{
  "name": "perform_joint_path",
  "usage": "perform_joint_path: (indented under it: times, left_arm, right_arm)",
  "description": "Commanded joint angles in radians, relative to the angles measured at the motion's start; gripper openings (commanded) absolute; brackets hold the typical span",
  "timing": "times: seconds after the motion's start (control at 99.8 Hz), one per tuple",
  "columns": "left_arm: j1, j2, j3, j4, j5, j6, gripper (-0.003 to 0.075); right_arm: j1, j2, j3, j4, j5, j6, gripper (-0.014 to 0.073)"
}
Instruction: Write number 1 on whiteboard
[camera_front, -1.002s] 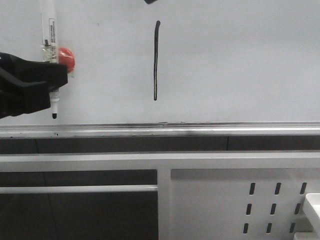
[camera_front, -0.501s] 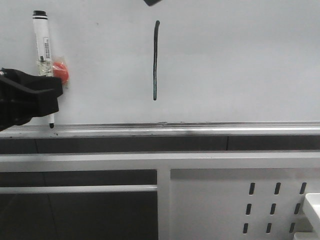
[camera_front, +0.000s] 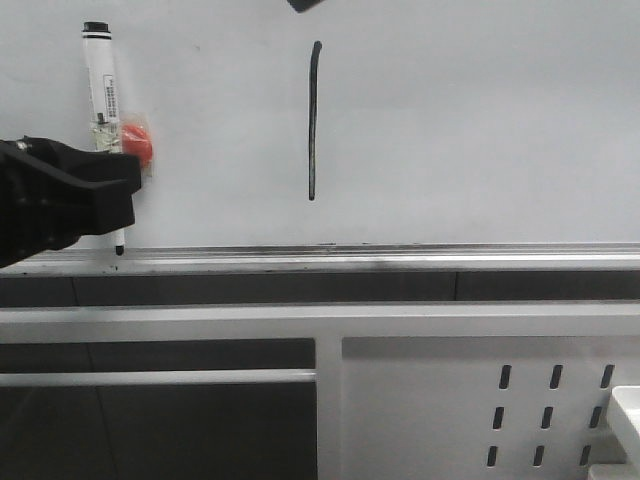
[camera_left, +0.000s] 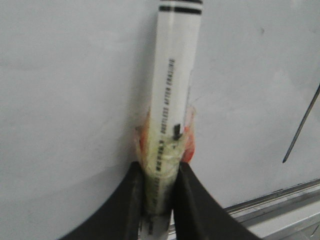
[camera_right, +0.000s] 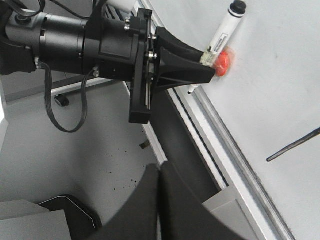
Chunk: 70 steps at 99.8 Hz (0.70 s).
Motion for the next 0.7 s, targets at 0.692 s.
perform_joint_path:
  times: [0.692]
  left_arm:
    - [0.002, -0.223, 0.136, 0.054, -0.229, -0.004, 0.0308]
  right_arm:
    - [-0.007, -0.138, 0.069, 0.004, -0.2, -0.001, -0.0057]
